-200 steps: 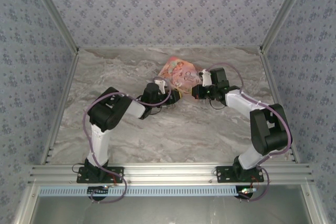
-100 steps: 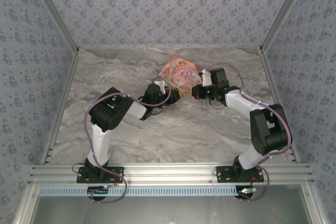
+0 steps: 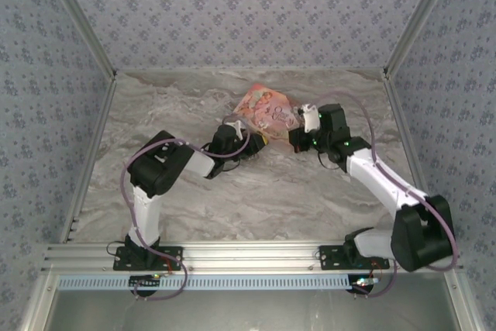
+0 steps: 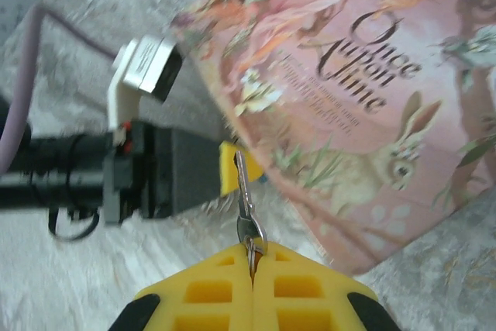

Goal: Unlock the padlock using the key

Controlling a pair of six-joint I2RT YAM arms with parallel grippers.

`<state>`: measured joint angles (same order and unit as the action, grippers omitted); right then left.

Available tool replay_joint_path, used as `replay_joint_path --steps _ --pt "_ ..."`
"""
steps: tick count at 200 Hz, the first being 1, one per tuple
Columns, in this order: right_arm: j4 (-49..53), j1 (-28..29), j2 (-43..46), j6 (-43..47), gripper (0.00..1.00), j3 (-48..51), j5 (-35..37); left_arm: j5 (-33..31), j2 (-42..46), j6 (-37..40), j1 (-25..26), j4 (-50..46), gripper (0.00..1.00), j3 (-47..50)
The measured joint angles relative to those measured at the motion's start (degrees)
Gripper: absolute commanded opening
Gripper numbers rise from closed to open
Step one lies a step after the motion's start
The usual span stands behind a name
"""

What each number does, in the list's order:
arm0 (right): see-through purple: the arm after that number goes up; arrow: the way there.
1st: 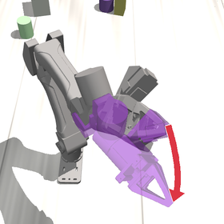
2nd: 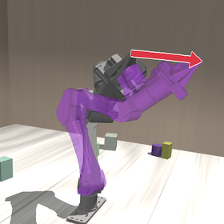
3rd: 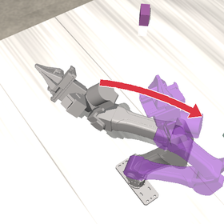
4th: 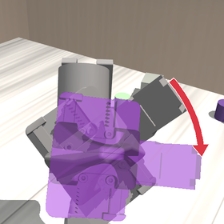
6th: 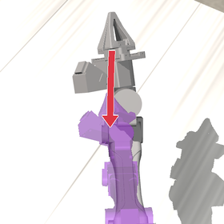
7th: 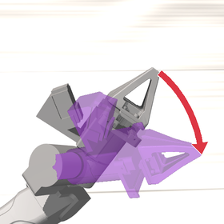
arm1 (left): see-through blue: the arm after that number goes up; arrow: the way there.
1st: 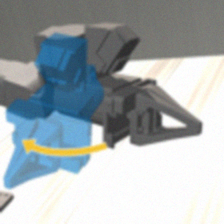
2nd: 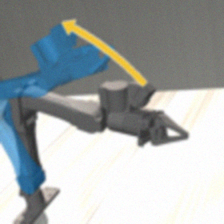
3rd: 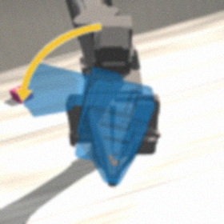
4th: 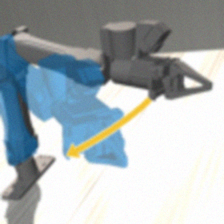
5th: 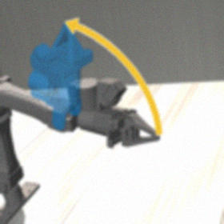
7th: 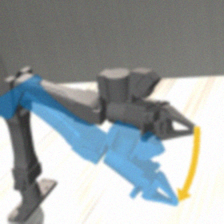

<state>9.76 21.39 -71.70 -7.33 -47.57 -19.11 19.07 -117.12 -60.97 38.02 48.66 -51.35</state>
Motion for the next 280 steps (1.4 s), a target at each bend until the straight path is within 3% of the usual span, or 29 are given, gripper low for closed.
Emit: replay_joint_path --steps 53,104,135,208,280 --pt "2.1 9.5 2.7 5.9 0.0 9.1 5.1 1.2 6.0 -6.3 0.1 -8.0 0.22 1.3" --pt "0.2 14.4 -5.5 9.4 0.0 9.2 7.9 2.2 11.0 -9.2 0.8 -13.0 0.22 2.6" --pt "-1.0 14.8 -10.0 9.6 0.0 8.2 9.9 2.6 13.2 -9.7 1.3 -14.8 0.21 2.9" --pt "-5.5 14.8 -10.3 10.2 0.0 6.9 16.8 2.4 14.6 -11.0 1.8 -17.7 0.2 3.2" --pt "-7.0 15.0 -10.4 11.8 0.0 5.8 17.9 2.3 14.6 -11.4 2.6 -18.1 0.19 3.2"
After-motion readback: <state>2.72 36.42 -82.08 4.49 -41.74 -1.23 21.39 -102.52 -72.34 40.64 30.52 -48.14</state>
